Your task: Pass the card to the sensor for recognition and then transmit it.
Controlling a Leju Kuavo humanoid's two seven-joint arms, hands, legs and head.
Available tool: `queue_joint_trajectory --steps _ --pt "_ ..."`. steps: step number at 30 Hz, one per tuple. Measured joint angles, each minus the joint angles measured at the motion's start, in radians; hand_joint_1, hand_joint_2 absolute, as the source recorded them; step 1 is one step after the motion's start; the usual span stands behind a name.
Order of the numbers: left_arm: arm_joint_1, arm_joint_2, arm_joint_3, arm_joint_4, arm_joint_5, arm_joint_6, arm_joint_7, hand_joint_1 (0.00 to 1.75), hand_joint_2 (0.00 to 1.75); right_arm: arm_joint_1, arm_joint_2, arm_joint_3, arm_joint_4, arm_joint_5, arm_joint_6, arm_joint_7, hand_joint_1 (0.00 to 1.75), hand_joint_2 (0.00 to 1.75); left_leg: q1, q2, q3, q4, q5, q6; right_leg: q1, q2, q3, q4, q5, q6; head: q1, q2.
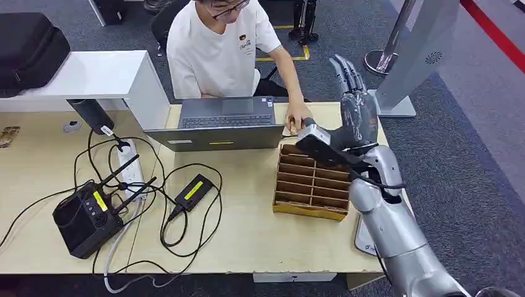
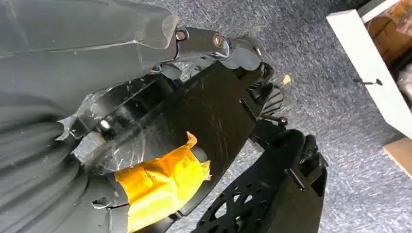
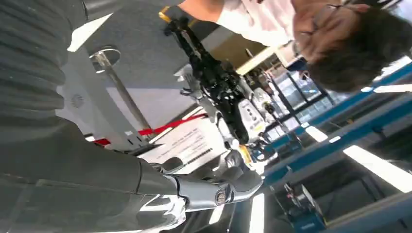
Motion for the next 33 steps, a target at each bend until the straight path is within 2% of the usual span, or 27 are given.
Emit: queue_joint_trajectory --steps 9,16,25,33 --pt "0.06 0.009 0.022 -0.063 0.008 0.019 -0.014 0.0 1.75 0.187 -0.091 -0.021 -0.196 -0.009 0.006 -0.071 0.0 1.75 0.0 0.0 0.0 0.0 -0.001 0.0 0.0 0.0 0.0 -0.001 0.0 0.0 0.0 0.0" --pt "0.104 0.021 0.025 -0.121 0.024 0.043 -0.02 0.0 1.75 0.355 -0.153 -0.056 -0.302 0.034 -0.039 -0.106 0.0 1.75 0.0 0.0 0.0 0.0 -0.002 0.0 0.0 -0.001 0.0 -0.001 -0.001 0.001 0.0 0.0" --pt "0.128 0.031 0.025 -0.161 0.041 0.065 -0.029 0.0 1.75 0.499 -0.201 -0.111 -0.335 0.071 -0.061 -0.115 0.0 1.75 0.0 0.0 0.0 0.0 -0.002 0.0 0.0 -0.001 0.001 -0.001 -0.002 0.0 0.0 0.0" --pt "0.128 0.037 0.024 -0.17 0.056 0.08 -0.032 0.0 1.75 0.556 -0.209 -0.124 -0.328 0.086 -0.044 -0.12 0.0 1.75 0.0 0.0 0.0 0.0 -0.002 0.0 0.0 -0.001 0.001 -0.001 -0.002 0.0 0.0 0.0"
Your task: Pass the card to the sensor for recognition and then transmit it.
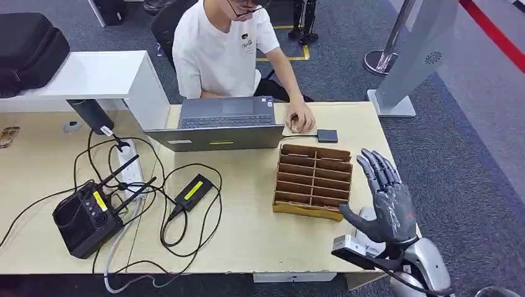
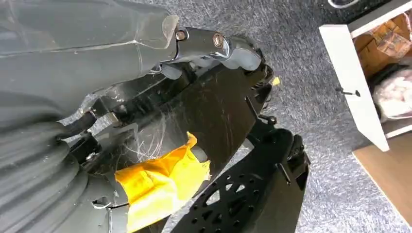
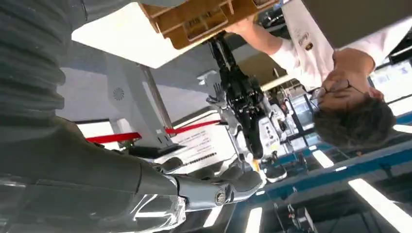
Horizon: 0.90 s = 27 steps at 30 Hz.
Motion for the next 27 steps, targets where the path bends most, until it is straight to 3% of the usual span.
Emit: queue_joint_trajectory --steps 7,27 --pt "-0.001 0.003 -0.003 -0.006 0.009 0.011 -0.008 0.0 1.75 0.031 0.003 0.004 0.048 0.019 -0.003 0.003 0.0 1.75 0.0 0.0 0.0 0.0 0.0 0.0 0.0 0.0 0.0 0.0 0.0 0.0 0.0 0.0" --pt "-0.036 0.005 -0.042 -0.006 0.039 0.031 -0.011 0.0 1.75 0.015 0.074 0.057 0.24 0.029 0.001 0.025 0.0 1.75 0.0 0.0 0.0 0.0 0.0 0.0 0.0 0.0 0.0 0.0 0.0 0.0 0.0 0.0"
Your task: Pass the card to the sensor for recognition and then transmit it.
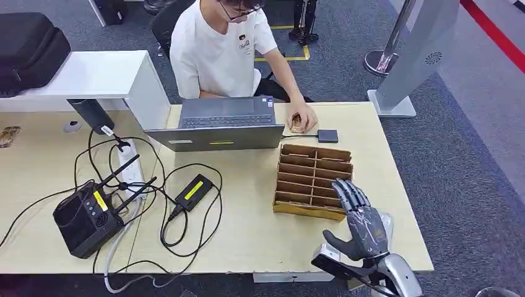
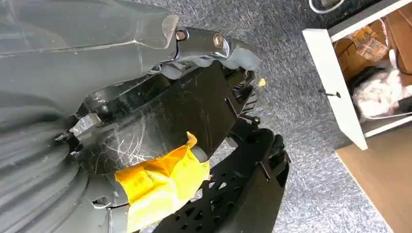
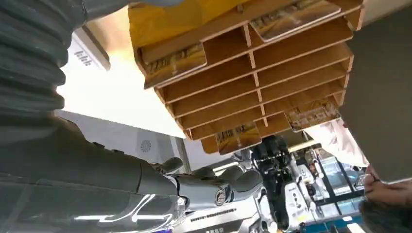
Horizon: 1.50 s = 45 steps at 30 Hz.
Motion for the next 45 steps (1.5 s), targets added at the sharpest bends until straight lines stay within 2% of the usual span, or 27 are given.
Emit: queue_joint_trajectory --steps 4,11,25,26,27,45 --pt "-0.004 0.0 -0.009 0.0 0.005 0.004 0.0 0.0 1.75 -0.007 0.009 0.007 0.024 0.007 -0.003 0.011 0.0 1.75 0.0 0.0 0.0 0.0 0.0 0.0 0.0 0.0 0.0 0.0 0.0 0.0 0.0 0.0" --pt "-0.012 0.006 -0.033 0.0 0.018 0.029 0.006 0.0 1.75 -0.03 0.021 0.01 0.101 0.04 -0.048 0.043 0.0 1.75 0.0 0.0 0.0 0.0 0.0 0.0 0.0 0.0 0.0 0.0 0.0 0.0 0.0 0.0" --pt "-0.026 0.015 -0.061 0.0 0.034 0.038 0.014 0.0 1.75 -0.083 0.036 0.005 0.225 0.042 -0.075 0.057 0.0 1.75 0.0 0.0 0.0 0.0 0.0 0.0 0.0 0.0 0.0 0.0 0.0 0.0 0.0 0.0" --pt "-0.026 0.015 -0.062 0.0 0.034 0.04 0.014 0.0 1.75 -0.084 0.037 0.005 0.229 0.042 -0.077 0.057 1.45 1.75 0.0 0.0 0.0 0.0 0.0 0.0 0.0 0.0 0.0 0.0 0.0 0.0 0.0 0.0" --pt "-0.025 0.016 -0.063 0.0 0.035 0.041 0.014 0.0 1.75 -0.084 0.038 0.005 0.232 0.042 -0.077 0.058 1.75 1.75 0.0 0.0 0.0 0.0 0.0 0.0 0.0 0.0 0.0 0.0 0.0 0.0 0.0 0.0" --pt "-0.025 0.025 -0.075 0.0 0.048 0.054 0.016 0.0 1.75 -0.112 0.049 0.005 0.241 0.037 -0.059 0.061 1.75 1.75 0.0 0.001 0.001 0.0 0.0 0.0 0.0 0.001 0.001 0.0 0.0 0.0 0.0 0.0"
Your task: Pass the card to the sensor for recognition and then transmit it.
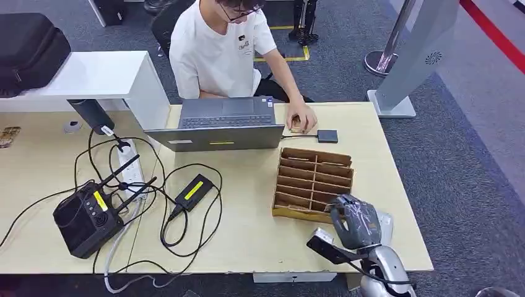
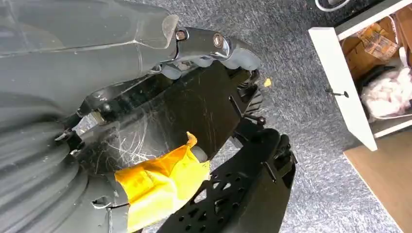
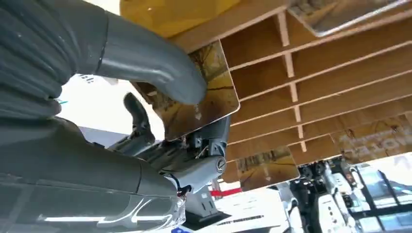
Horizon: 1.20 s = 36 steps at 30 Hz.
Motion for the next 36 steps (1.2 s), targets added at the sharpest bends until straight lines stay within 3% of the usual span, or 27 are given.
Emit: queue_joint_trajectory --steps 14,30,36 --pt "0.001 0.0 -0.011 -0.024 -0.041 0.062 0.023 0.0 1.75 0.009 0.002 0.001 -0.034 -0.006 0.032 0.004 1.75 1.75 0.0 0.0 0.0 0.0 0.0 0.0 0.0 0.0 0.0 0.0 0.0 0.0 0.0 0.0" --pt "0.0 0.0 -0.015 -0.024 -0.054 0.061 0.032 0.0 1.75 -0.009 0.005 0.004 -0.09 0.001 0.019 0.014 1.75 1.75 0.0 0.0 -0.001 0.0 0.0 0.0 0.0 0.0 0.0 0.0 0.0 0.0 0.0 0.0" --pt "-0.02 -0.002 -0.015 -0.022 -0.059 0.028 0.03 0.0 1.75 -0.103 0.005 0.005 -0.162 -0.021 0.007 0.02 1.75 1.75 0.0 0.0 -0.001 0.0 0.002 -0.001 0.0 0.0 -0.001 0.001 0.002 -0.001 0.0 0.0"
